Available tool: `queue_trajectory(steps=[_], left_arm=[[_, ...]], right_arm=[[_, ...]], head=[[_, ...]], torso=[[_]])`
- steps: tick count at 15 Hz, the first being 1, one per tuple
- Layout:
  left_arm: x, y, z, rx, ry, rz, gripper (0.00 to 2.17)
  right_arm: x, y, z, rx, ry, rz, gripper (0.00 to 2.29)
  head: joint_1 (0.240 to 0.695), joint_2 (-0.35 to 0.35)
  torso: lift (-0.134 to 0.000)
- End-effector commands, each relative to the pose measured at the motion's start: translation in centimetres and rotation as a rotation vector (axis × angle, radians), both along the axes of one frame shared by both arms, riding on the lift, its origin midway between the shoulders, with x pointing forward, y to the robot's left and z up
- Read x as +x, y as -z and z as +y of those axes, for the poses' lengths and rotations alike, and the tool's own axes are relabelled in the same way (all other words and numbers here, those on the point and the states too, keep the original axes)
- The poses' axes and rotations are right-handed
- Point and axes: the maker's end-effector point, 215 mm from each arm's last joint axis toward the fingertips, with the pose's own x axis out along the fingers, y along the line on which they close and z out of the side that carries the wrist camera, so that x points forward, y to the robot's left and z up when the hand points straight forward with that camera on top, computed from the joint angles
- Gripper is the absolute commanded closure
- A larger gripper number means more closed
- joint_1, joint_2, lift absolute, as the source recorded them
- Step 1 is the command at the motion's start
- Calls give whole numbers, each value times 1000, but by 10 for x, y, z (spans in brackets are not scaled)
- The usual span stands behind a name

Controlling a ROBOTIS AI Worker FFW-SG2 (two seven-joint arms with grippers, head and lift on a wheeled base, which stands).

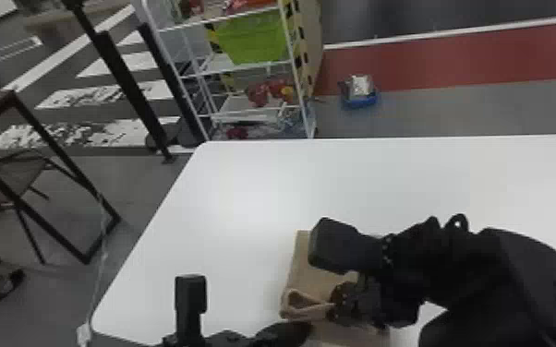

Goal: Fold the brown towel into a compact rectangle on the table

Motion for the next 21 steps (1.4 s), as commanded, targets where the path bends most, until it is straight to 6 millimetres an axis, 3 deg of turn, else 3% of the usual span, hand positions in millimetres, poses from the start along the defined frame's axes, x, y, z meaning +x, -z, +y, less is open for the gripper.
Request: queue_trajectory(steps=[1,6,9,10,11,15,19,21], left_arm=[[0,0,-4,-3,5,0,1794],[0,1,-3,-4,3,3,1794],[0,1,-2,-4,1,2,1794],[1,2,-1,-3,0,3,1794],[1,1,-1,-2,-1,1,1794],[3,-4,3,0,-4,-11,1781],[4,-20,10,-18,-13,-38,1180],[6,-31,13,-35,-20,-60,556]], right_arm=[[-4,8,3,-12,-9,19,1295],[-2,14,6,-23,-9,23,1281],[-2,16,4,-22,7,37,1038],[-2,15,5,-19,14,42,842],[-2,15,4,-18,20,46,475],[2,20,3,-23,31,57,417],[8,24,-3,-29,47,65,417],[10,23,-3,-29,51,64,417]], head=[[695,350],[695,350],[695,350],[695,350],[695,350],[695,350],[695,350],[695,350]], torso=[[-123],[-123],[-123],[-123],[-123],[-123],[-123],[-123]])
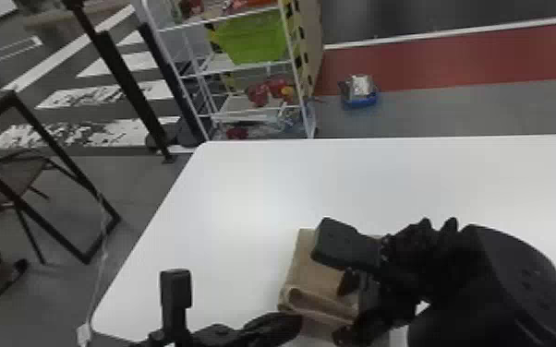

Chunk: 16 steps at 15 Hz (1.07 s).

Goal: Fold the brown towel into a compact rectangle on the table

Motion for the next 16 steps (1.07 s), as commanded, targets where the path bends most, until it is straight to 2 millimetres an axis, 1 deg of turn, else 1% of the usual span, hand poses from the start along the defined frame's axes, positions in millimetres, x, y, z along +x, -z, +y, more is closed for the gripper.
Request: queue_trajectory(steps=[1,2,4,6,8,9,10,11,13,16], left_arm=[[4,-16,4,-20,-11,-34,211],[5,-23,11,-26,-23,-49,130],[13,-46,21,-34,-41,-111,140],[24,-72,35,12,-53,-214,157],[26,-80,32,-7,-49,-237,208],[26,-77,29,-14,-46,-234,215],[25,-70,24,-27,-40,-222,215],[26,-63,18,-34,-31,-212,265],[29,-52,11,-14,-19,-213,275],[32,-43,7,-20,-15,-201,296]], right_arm=[[2,-1,-1,0,4,2,417],[3,-2,-1,2,7,1,346],[4,-2,-2,3,10,1,336],[7,-4,-2,6,12,-2,336],[9,-1,-4,-1,11,4,336],[11,-1,-5,1,13,2,336],[14,-3,-8,5,25,3,336],[18,-8,-10,27,43,9,275],[28,-35,-14,116,83,19,97],[46,-70,-31,236,149,38,80]], head=[[695,350],[695,350],[695,350],[695,350],[695,350],[695,350],[695,350],[695,350],[695,350],[695,350]], torso=[[-123],[-123],[-123],[-123],[-123],[-123],[-123],[-123],[-123],[-123]])
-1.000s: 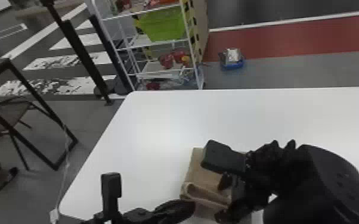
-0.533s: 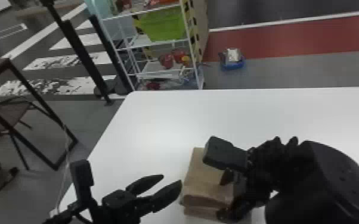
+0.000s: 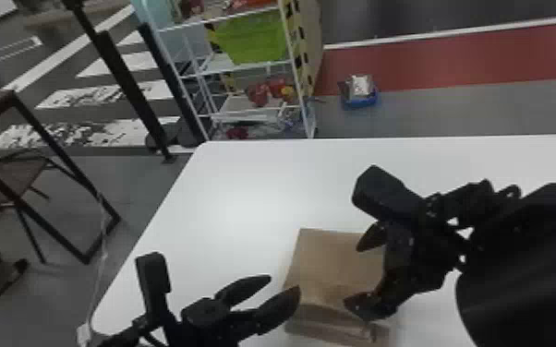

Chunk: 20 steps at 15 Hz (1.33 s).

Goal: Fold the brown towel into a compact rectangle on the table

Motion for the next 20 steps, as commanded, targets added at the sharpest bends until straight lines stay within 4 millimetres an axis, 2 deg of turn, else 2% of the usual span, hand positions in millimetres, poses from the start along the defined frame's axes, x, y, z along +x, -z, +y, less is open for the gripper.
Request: queue_trajectory(steps=[1,2,3,5,6,8,10,13,15,17,20], left_arm=[[1,8,-4,2,4,13,336],[0,11,-6,5,8,19,336],[-1,15,-9,-2,15,28,471],[-4,21,-14,-4,22,41,890],[-6,24,-15,-1,25,49,1089],[-10,21,-19,-1,32,45,1092],[-5,6,-14,15,23,-13,1092],[-11,-2,-20,-5,38,-22,1092],[-12,-6,-24,-7,45,-28,1085],[-13,-6,-24,-6,45,-22,910],[-15,-3,-24,-5,44,-9,910]], right_arm=[[16,-23,-15,84,47,13,103],[24,-28,-21,94,62,6,164],[26,-24,-23,83,65,11,279],[27,-19,-24,78,69,20,596],[28,-19,-25,79,70,22,620],[29,-19,-25,80,71,19,616],[26,-17,-26,81,72,26,616],[24,-16,-26,83,73,29,599],[22,-16,-26,87,73,28,437],[20,-15,-26,85,73,29,232],[20,-13,-28,79,79,29,178]], head=[[695,350],[695,350],[695,350],[695,350],[695,350],[695,350],[695,350],[695,350],[695,350],[695,350],[695,350]], torso=[[-123],[-123],[-123],[-123],[-123],[-123],[-123],[-123],[-123],[-123],[-123]])
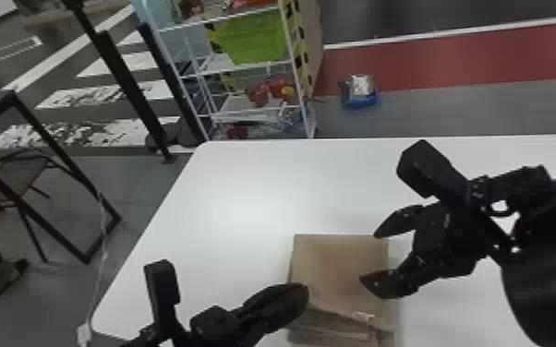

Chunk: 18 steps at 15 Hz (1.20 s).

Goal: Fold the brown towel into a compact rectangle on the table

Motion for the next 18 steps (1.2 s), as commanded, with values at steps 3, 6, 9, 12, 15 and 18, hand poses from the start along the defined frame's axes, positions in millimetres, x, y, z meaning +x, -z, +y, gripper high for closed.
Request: queue_trajectory(steps=[3,6,9,12,15,18], left_arm=[[-1,-12,4,17,-9,-29,900],[1,-29,-3,12,0,-86,1062],[-5,-7,-16,-6,8,-35,1889],[-4,17,-16,10,-6,-21,1895],[-1,28,-5,51,-36,-19,1895],[-3,37,1,64,-49,-1,1895]], right_arm=[[0,0,-1,-4,2,0,184],[0,-2,-1,-2,3,-5,184],[0,-3,-1,0,2,-10,188],[3,-6,-2,5,2,-16,188],[3,-7,4,14,-8,-8,529],[2,0,13,21,-13,18,1190]], head=[[695,350],[695,350],[695,350],[695,350],[695,350],[695,350]], torso=[[-123],[-123],[-123],[-123],[-123],[-123]])
